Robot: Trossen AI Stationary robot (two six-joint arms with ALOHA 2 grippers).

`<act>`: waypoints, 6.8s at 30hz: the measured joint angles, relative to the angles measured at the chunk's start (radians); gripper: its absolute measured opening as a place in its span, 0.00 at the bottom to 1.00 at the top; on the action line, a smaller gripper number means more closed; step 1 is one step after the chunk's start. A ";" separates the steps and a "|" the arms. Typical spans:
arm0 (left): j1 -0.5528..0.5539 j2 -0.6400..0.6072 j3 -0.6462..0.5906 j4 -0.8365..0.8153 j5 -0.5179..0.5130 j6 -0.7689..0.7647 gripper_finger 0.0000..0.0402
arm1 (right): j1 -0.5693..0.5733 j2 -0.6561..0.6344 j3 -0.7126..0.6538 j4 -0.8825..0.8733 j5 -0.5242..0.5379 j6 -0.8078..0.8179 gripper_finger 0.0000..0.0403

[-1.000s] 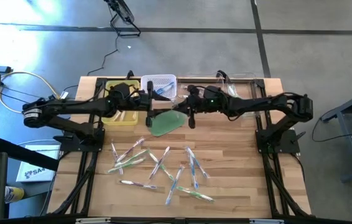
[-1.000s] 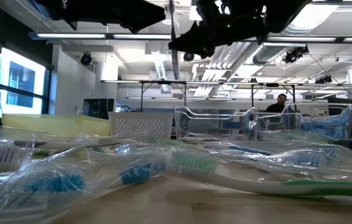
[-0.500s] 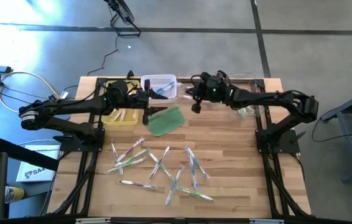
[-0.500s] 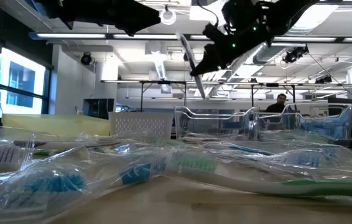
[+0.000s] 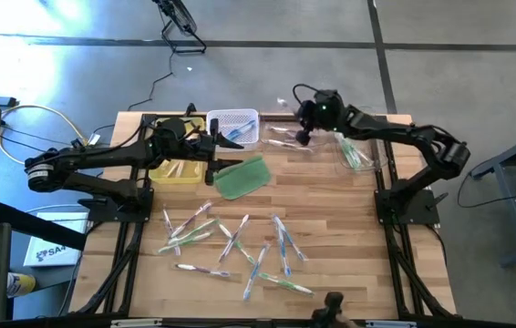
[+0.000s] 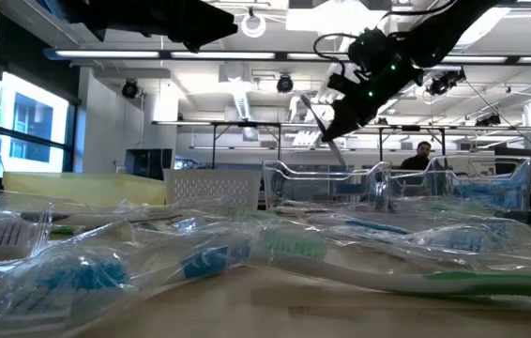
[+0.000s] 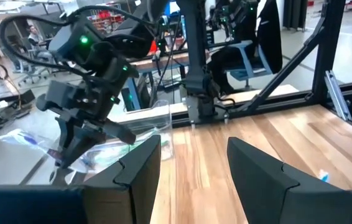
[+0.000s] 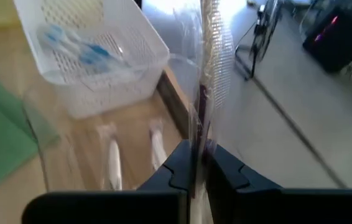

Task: Pick & Place Toothbrushes
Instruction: Put the violet toothbrush into the left transparent bin, then put the blue toothbrush into the white bin

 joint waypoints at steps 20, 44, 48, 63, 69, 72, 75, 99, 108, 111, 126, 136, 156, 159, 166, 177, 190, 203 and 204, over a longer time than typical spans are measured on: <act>0.000 0.000 0.000 -0.016 -0.016 0.016 0.45 | -0.006 0.134 0.066 -0.212 0.019 -0.091 0.04; 0.000 0.001 0.000 -0.020 -0.016 0.023 0.45 | 0.007 0.324 0.253 -0.450 0.046 -0.205 0.19; 0.000 0.001 0.000 -0.020 -0.016 0.023 0.45 | 0.007 0.309 0.253 -0.437 0.048 -0.205 0.33; 0.000 0.001 0.000 -0.024 -0.016 0.025 0.45 | 0.106 0.087 0.253 -0.462 -0.004 -0.158 0.25; 0.000 0.001 0.001 -0.043 -0.015 0.043 0.45 | 0.139 0.022 0.253 -0.491 -0.139 -0.100 0.09; 0.000 0.001 0.001 -0.060 -0.015 0.042 0.45 | 0.139 0.010 0.253 -0.530 -0.201 -0.054 0.02; 0.000 0.001 0.001 -0.077 -0.012 0.042 0.45 | 0.139 0.007 0.253 -0.587 -0.292 -0.015 0.01; -0.139 0.008 0.000 -0.161 -0.261 0.122 0.32 | 0.445 -0.126 -0.072 -0.215 -0.149 0.311 0.01; -0.162 0.007 0.001 -0.148 -0.248 0.224 0.06 | 0.589 -0.142 -0.077 -0.198 0.113 0.454 0.01; -0.149 0.001 0.000 -0.149 -0.199 0.250 0.01 | 0.633 -0.142 -0.077 -0.198 0.168 0.480 0.01; -0.151 -0.010 -0.177 0.080 -0.198 0.259 0.00 | 0.723 -0.142 -0.077 -0.199 0.252 0.557 0.01; -0.151 -0.010 -0.179 0.024 -0.188 0.250 0.00 | 0.731 -0.142 -0.077 -0.214 0.168 0.652 0.01; -0.151 -0.010 -0.178 -0.024 -0.187 0.190 0.00 | 1.040 -0.117 0.014 -0.482 0.482 1.146 0.01; -0.151 -0.010 -0.178 -0.023 -0.187 0.190 0.00 | 1.056 -0.095 0.016 -0.493 0.486 1.199 0.01; -0.151 -0.010 -0.178 -0.023 -0.187 0.180 0.00 | 1.078 -0.007 0.045 -0.578 0.410 1.308 0.01; -0.151 -0.010 -0.178 -0.025 -0.188 0.153 0.00 | 1.077 0.201 0.293 -0.885 0.327 1.324 0.01; -0.151 -0.010 -0.178 -0.040 -0.192 0.153 0.00 | 1.065 0.231 0.294 -0.854 0.209 1.319 0.01; -0.151 -0.009 -0.178 -0.106 -0.191 0.153 0.00 | 1.065 0.231 0.294 -0.807 0.192 1.341 0.33; -0.151 -0.009 -0.178 -0.106 -0.191 0.153 0.00 | 1.065 0.231 0.294 -0.799 0.180 1.357 0.36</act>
